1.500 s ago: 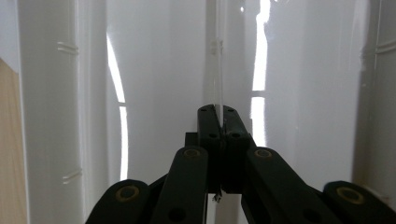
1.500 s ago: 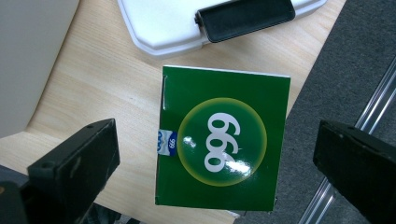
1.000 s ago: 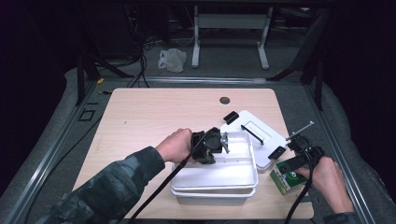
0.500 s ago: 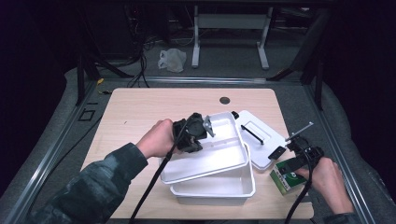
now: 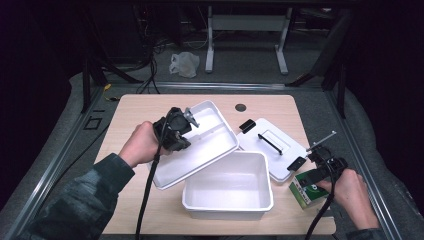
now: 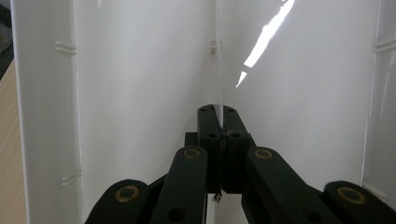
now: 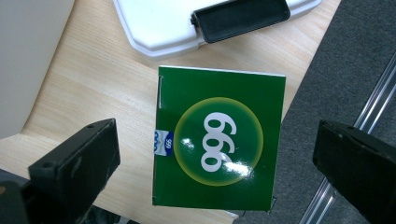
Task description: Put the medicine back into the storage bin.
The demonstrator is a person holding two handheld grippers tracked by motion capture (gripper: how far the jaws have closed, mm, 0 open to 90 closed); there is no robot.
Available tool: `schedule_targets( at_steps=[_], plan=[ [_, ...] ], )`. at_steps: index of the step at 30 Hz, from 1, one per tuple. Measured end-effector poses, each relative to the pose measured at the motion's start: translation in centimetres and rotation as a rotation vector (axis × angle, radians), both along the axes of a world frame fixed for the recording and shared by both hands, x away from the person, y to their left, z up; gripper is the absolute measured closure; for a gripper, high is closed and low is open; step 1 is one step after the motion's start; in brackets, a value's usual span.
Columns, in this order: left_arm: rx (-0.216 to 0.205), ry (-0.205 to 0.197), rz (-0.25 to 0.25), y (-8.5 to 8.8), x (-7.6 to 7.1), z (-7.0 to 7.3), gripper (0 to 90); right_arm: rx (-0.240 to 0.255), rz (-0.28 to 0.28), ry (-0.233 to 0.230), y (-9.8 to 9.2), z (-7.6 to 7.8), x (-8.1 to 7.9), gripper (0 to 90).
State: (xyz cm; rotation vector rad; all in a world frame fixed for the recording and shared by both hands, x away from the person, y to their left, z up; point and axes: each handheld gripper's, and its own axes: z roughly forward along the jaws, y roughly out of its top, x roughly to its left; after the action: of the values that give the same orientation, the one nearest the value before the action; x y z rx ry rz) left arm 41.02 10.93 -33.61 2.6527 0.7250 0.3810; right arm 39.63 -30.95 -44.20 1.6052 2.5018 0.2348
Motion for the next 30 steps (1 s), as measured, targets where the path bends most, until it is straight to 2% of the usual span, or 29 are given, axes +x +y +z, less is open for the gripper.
schedule_targets(
  at_steps=[1,2,3,4,7,8,10,11,12,14,15,16,17,18,19,22,23,25,27,28,29,30],
  plan=[
    [-0.006,-0.003,0.044,0.9,0.2,-0.1,89.2,0.002,-0.001,0.002,-0.1,0.0,0.0,0.4],
    [-0.006,-0.003,0.044,0.9,0.2,-0.1,89.2,0.002,-0.001,0.002,-0.1,0.0,0.0,0.4],
    [-0.013,-0.002,0.085,1.8,0.6,-0.3,89.2,0.001,-0.002,0.004,-0.1,0.0,0.0,0.4],
    [-0.013,-0.002,0.085,1.8,0.6,-0.3,89.2,0.001,-0.002,0.004,-0.1,0.0,0.0,0.4],
    [-0.022,-0.009,0.174,3.8,1.3,-0.9,89.2,0.000,-0.003,0.001,-0.1,0.0,0.0,0.5],
    [-0.022,-0.009,0.174,3.8,1.3,-0.9,89.2,0.000,-0.003,0.001,-0.1,0.0,0.0,0.5],
    [-0.028,-0.006,0.218,4.9,1.9,-1.2,89.2,0.000,-0.005,0.003,-0.1,0.0,0.0,0.6],
    [-0.030,-0.006,0.272,6.1,2.4,-1.8,89.2,0.000,-0.009,0.000,-0.2,0.0,0.0,0.6],
    [-0.030,-0.006,0.272,6.1,2.4,-1.8,89.2,0.000,-0.009,0.000,-0.2,0.0,0.0,0.6],
    [-0.039,0.004,0.322,7.4,3.0,-2.4,89.2,-0.002,-0.010,-0.003,-0.2,0.0,0.0,0.6],
    [-0.046,0.010,0.378,8.6,3.5,-3.1,89.2,0.000,-0.012,-0.005,-0.2,0.0,0.0,0.7],
    [-0.046,0.010,0.378,8.6,3.5,-3.1,89.2,0.000,-0.012,-0.005,-0.2,0.0,0.0,0.7],
    [-0.040,0.018,0.426,9.7,4.0,-3.8,89.2,-0.003,-0.014,-0.004,-0.2,0.0,0.0,0.7],
    [-0.040,0.018,0.426,9.7,4.0,-3.8,89.2,-0.002,-0.012,0.001,-0.2,0.0,0.1,0.7],
    [-0.038,0.018,0.452,10.1,4.2,-4.3,89.2,-0.002,-0.012,0.001,-0.2,0.0,0.1,0.7],
    [-0.043,0.037,0.524,11.4,4.8,-5.8,89.2,-0.005,-0.012,0.002,-0.2,0.0,0.1,0.8],
    [-0.041,0.048,0.573,12.0,5.1,-7.0,89.2,-0.003,-0.013,0.002,-0.2,0.0,0.1,0.8],
    [-0.039,0.057,0.588,12.3,5.2,-7.5,89.2,-0.003,-0.014,0.001,-0.2,0.0,0.1,0.8],
    [-0.059,0.075,0.654,13.2,5.6,-9.1,89.2,-0.003,-0.017,0.001,-0.2,0.0,0.1,0.8],
    [-0.059,0.075,0.654,13.2,5.6,-9.1,89.1,-0.003,-0.017,0.001,-0.2,0.0,0.1,0.8],
    [-0.056,0.087,0.693,13.6,5.9,-10.0,89.2,-0.005,-0.018,0.005,-0.3,-0.1,0.1,0.8],
    [-0.056,0.087,0.693,13.6,5.9,-10.0,89.2,-0.005,-0.018,0.005,-0.3,-0.1,0.1,0.8]
  ],
)
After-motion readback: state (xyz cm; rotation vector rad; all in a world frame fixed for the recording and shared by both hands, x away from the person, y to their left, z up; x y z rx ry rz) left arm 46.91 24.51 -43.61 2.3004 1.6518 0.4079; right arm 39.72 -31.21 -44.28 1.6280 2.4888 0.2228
